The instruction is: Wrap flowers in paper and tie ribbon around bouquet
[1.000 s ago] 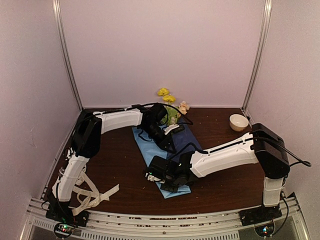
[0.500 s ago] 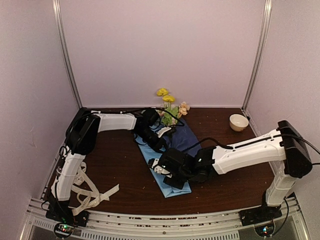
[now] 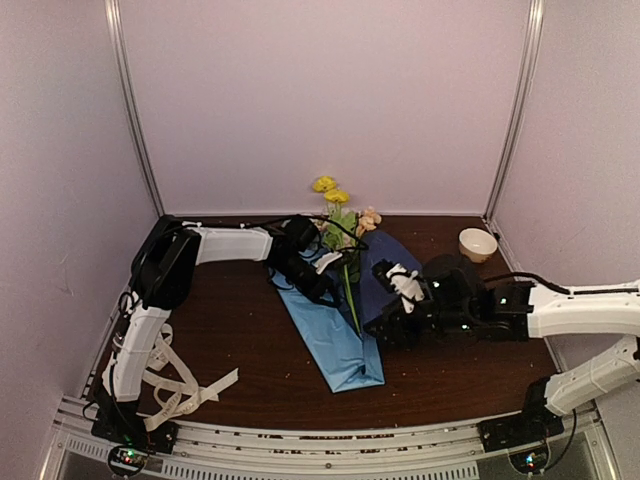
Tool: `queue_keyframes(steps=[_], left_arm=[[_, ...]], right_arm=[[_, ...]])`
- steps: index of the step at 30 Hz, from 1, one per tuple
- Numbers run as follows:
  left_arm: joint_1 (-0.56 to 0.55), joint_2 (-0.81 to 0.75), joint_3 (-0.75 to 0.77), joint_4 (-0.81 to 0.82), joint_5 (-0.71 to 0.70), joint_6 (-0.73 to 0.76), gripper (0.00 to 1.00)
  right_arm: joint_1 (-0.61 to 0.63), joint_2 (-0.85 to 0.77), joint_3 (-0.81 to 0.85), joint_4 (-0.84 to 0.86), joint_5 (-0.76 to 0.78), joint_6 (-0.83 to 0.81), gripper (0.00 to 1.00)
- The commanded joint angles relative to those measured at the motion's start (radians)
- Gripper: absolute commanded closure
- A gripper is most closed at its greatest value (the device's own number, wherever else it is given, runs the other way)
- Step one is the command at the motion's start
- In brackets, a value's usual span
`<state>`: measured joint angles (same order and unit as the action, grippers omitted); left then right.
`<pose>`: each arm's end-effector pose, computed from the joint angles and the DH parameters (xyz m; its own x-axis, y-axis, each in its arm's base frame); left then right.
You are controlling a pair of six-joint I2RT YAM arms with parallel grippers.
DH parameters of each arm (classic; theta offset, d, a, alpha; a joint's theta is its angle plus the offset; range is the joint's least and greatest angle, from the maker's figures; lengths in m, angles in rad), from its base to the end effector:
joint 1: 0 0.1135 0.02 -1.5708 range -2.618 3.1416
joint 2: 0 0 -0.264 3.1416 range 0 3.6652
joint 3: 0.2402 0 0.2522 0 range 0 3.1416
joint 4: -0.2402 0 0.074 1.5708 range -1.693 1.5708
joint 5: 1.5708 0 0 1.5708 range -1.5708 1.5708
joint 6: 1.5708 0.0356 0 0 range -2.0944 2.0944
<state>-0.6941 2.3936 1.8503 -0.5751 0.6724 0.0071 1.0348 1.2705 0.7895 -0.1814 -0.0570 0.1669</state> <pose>0.3692 -0.3361 0.1262 -0.6862 0.5784 -0.4411 0.7146 0.4230 -0.5571 0.1378 0.2359 0.2382 -0.4561 -0.4431 -0.7717 -0.8169 0.5526 0.1655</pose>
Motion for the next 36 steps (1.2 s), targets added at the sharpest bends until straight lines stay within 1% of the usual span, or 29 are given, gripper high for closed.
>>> queue_keyframes(steps=[1, 4, 8, 11, 15, 16, 18, 20, 24, 26, 28, 31, 34, 36], left_arm=[[0.018, 0.014, -0.014, 0.037, -0.049, -0.004, 1.0], [0.017, 0.015, -0.014, 0.034, -0.054, -0.002, 1.0], [0.018, 0.02, -0.002, 0.018, -0.063, 0.003, 1.0], [0.018, 0.024, 0.007, 0.005, -0.072, 0.012, 1.0], [0.017, 0.03, 0.01, 0.0, -0.076, 0.013, 1.0], [0.018, 0.032, 0.011, -0.003, -0.078, 0.014, 1.0], [0.018, 0.035, 0.014, -0.008, -0.085, 0.015, 1.0], [0.018, 0.035, 0.015, -0.012, -0.09, 0.02, 1.0], [0.018, 0.036, 0.017, -0.012, -0.089, 0.022, 1.0], [0.019, 0.037, 0.021, -0.013, -0.085, 0.022, 1.0], [0.018, 0.037, 0.027, -0.019, -0.085, 0.023, 1.0], [0.018, 0.036, 0.03, -0.024, -0.085, 0.024, 1.0], [0.018, 0.041, 0.035, -0.025, -0.083, 0.024, 1.0], [0.019, 0.041, 0.036, -0.024, -0.082, 0.024, 1.0]], right_arm=[[-0.18, -0.149, -0.172, 0.246, -0.225, 0.266, 0.36], [-0.324, -0.169, -0.264, 0.354, -0.254, 0.369, 0.34], [-0.477, -0.081, -0.286, 0.448, -0.33, 0.447, 0.34], [-0.55, 0.005, -0.28, 0.542, -0.372, 0.519, 0.34], [-0.632, 0.105, -0.252, 0.604, -0.35, 0.59, 0.34], [-0.655, 0.124, -0.245, 0.6, -0.357, 0.611, 0.34], [-0.694, 0.124, -0.229, 0.507, -0.331, 0.618, 0.34], [-0.737, 0.084, -0.246, 0.417, -0.255, 0.598, 0.34], [-0.861, -0.001, -0.288, 0.262, -0.193, 0.515, 0.33], [-0.925, -0.024, -0.301, 0.19, -0.228, 0.49, 0.33], [-0.96, -0.043, -0.33, 0.161, -0.292, 0.51, 0.33], [-0.963, -0.071, -0.412, 0.196, -0.392, 0.599, 0.33], [-0.963, -0.084, -0.526, 0.349, -0.446, 0.753, 0.34], [-0.963, -0.06, -0.559, 0.425, -0.453, 0.82, 0.35]])
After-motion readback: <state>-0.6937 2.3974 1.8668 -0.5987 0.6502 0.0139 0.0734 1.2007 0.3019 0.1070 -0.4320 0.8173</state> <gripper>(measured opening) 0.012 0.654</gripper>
